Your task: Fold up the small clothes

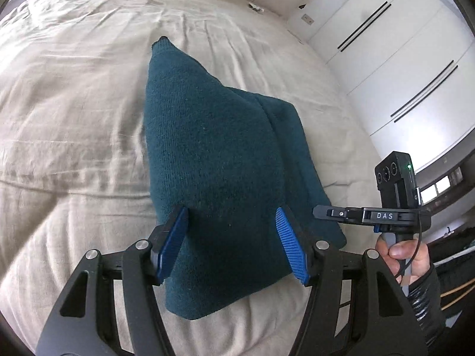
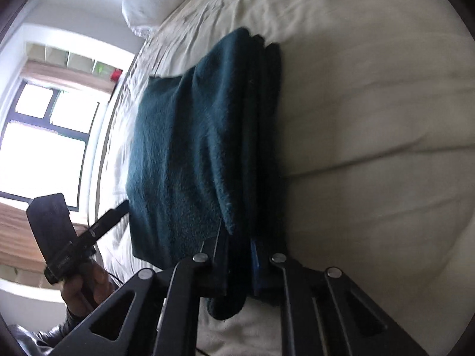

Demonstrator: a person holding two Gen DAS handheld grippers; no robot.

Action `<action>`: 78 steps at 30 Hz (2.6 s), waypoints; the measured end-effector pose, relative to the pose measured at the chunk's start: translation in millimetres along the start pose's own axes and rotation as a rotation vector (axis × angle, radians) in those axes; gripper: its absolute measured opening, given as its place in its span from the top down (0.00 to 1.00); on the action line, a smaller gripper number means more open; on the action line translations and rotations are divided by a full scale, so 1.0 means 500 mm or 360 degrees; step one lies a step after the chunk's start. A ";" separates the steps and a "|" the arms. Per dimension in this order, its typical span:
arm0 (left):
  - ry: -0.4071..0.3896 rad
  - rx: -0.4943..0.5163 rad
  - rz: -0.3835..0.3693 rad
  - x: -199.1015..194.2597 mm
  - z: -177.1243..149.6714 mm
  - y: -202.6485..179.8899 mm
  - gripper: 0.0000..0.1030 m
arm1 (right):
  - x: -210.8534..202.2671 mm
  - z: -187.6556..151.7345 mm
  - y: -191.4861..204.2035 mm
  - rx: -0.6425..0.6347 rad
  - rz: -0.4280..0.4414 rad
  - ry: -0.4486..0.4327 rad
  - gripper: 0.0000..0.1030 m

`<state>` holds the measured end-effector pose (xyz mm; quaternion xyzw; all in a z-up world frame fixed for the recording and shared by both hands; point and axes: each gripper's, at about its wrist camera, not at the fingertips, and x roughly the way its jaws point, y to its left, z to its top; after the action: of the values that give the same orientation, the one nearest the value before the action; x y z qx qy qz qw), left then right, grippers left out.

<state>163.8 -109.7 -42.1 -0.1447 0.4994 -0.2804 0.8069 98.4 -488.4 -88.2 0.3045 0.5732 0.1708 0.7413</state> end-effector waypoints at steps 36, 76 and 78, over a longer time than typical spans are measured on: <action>0.0114 0.0308 0.0317 0.180 0.002 -0.081 0.35 | -0.051 -0.041 -0.091 0.0166 0.0060 -0.0184 0.76; -0.0067 0.0097 0.0207 0.192 0.145 0.089 0.18 | 0.028 0.198 -0.027 0.0175 0.0261 -0.0479 0.74; -0.0217 0.0055 0.0245 0.137 0.141 0.105 0.18 | -0.016 0.172 -0.037 0.0183 0.0194 -0.0544 0.50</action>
<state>266.1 -112.0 -86.3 -0.1106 0.4482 -0.2156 0.8605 176.4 -529.2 -80.5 0.4051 0.4282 0.1283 0.7975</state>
